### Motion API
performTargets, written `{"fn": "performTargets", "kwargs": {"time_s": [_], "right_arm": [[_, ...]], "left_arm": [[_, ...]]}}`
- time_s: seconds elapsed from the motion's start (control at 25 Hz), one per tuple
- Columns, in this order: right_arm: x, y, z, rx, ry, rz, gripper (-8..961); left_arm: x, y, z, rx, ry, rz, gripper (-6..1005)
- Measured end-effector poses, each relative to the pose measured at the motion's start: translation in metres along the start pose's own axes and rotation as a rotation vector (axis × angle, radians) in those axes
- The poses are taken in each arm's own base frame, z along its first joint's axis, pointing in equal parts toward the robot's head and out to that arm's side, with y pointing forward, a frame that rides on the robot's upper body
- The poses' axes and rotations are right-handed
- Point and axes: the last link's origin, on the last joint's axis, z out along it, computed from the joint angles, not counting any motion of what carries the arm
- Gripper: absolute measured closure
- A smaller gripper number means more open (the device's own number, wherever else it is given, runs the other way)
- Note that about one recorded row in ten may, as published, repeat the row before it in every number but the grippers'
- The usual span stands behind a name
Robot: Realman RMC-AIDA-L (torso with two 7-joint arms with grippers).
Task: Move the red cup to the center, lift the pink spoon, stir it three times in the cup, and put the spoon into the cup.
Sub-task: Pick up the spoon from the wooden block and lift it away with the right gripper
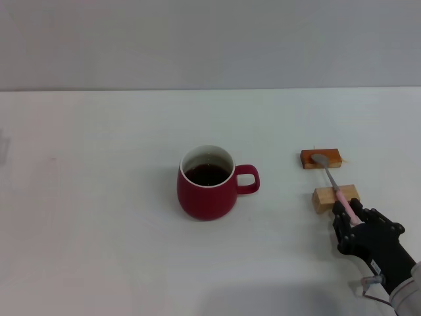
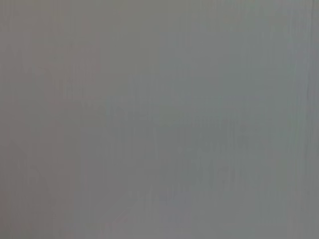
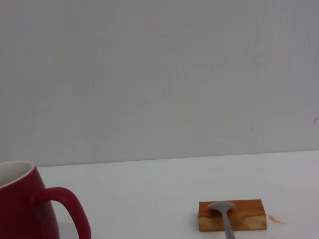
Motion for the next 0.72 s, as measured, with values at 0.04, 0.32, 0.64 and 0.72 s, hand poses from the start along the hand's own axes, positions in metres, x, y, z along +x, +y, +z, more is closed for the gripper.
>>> {"fn": "performTargets", "kwargs": {"time_s": [0.04, 0.32, 0.64, 0.72], "right_arm": [[0.0, 0.0, 0.0, 0.0, 0.0, 0.0, 717], [0.0003, 0.0001, -0.0004, 0.0, 0.001, 0.0, 741], [0.0007, -0.0003, -0.0009, 0.002, 0.002, 0.001, 755], [0.0011, -0.0005, -0.0014, 0.004, 0.003, 0.002, 762]], "left_arm": [[0.0, 0.0, 0.0, 0.0, 0.0, 0.0, 153], [0.0001, -0.0015, -0.0016, 0.004, 0.008, 0.0, 153], [-0.0004, -0.0029, -0.0029, 0.007, 0.008, 0.001, 153], [-0.0008, -0.0036, -0.0036, 0.009, 0.008, 0.0, 153]]}}
